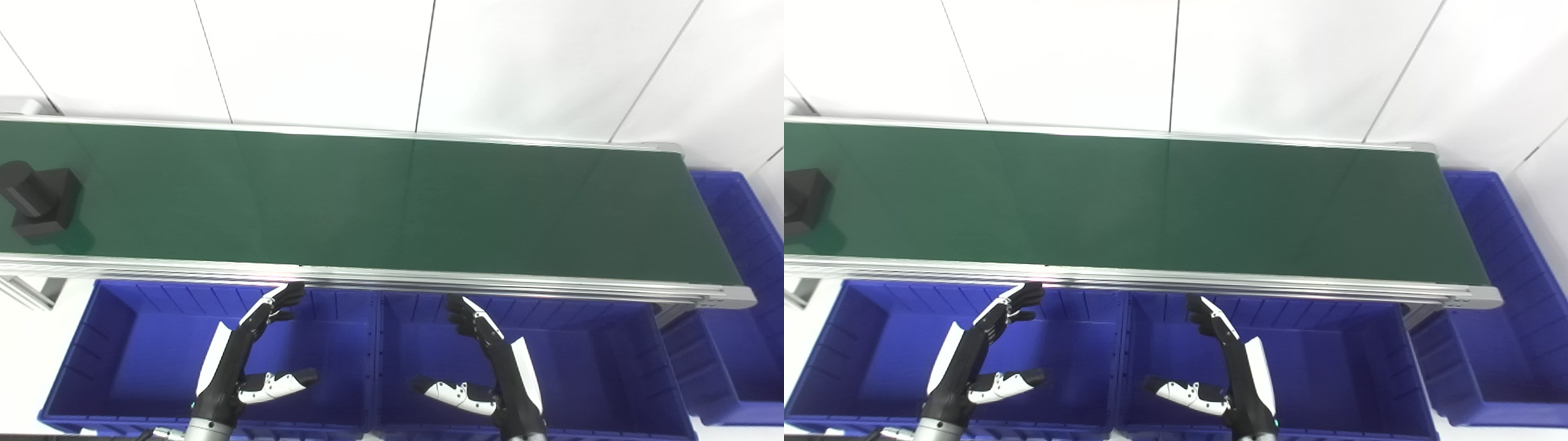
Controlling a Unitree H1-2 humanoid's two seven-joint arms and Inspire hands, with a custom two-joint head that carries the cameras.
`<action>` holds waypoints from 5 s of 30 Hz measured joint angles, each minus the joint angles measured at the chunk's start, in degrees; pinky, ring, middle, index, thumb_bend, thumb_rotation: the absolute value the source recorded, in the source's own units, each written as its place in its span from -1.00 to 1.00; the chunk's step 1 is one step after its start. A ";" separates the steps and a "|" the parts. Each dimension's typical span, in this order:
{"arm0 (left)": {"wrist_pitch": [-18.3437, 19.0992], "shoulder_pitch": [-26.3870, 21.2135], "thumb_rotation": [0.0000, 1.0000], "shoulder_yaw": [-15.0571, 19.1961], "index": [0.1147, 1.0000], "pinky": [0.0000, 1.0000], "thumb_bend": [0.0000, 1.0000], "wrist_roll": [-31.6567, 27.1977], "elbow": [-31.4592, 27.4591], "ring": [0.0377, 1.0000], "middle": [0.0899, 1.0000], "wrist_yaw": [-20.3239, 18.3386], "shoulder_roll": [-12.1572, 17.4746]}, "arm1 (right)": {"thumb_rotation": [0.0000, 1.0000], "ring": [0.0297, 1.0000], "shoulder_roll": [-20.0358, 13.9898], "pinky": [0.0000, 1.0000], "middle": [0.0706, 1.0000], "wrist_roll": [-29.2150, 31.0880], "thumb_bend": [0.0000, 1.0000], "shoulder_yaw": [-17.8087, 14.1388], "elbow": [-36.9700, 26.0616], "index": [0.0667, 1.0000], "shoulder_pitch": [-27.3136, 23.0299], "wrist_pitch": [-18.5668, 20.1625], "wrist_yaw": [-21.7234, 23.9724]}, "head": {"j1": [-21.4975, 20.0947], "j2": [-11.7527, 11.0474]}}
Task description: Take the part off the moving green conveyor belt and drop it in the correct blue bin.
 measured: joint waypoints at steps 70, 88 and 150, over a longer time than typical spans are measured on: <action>0.00 -1.40 -0.48 -4.45 0.55 0.44 0.87 3.75 4.13 0.58 0.61 4.14 -3.28 | -0.82 0.68 -4.83 0.72 0.69 7.31 0.38 -2.61 5.94 0.72 -1.19 -7.24 0.40 | 12.95 -8.97; 0.00 -2.48 -0.41 -5.53 0.56 0.45 0.86 3.79 5.45 0.58 0.62 5.37 -2.78 | -0.71 0.64 -6.03 0.66 0.63 16.76 0.40 -1.90 -5.84 0.71 1.72 -8.80 0.39 | 11.64 -8.97; -0.40 -2.09 -0.26 -6.59 0.48 0.31 0.90 6.08 2.69 0.47 0.55 11.43 4.14 | -0.32 0.66 -8.31 0.61 0.71 8.52 0.56 -8.93 -15.74 0.76 -19.18 7.48 10.63 | 12.51 -9.93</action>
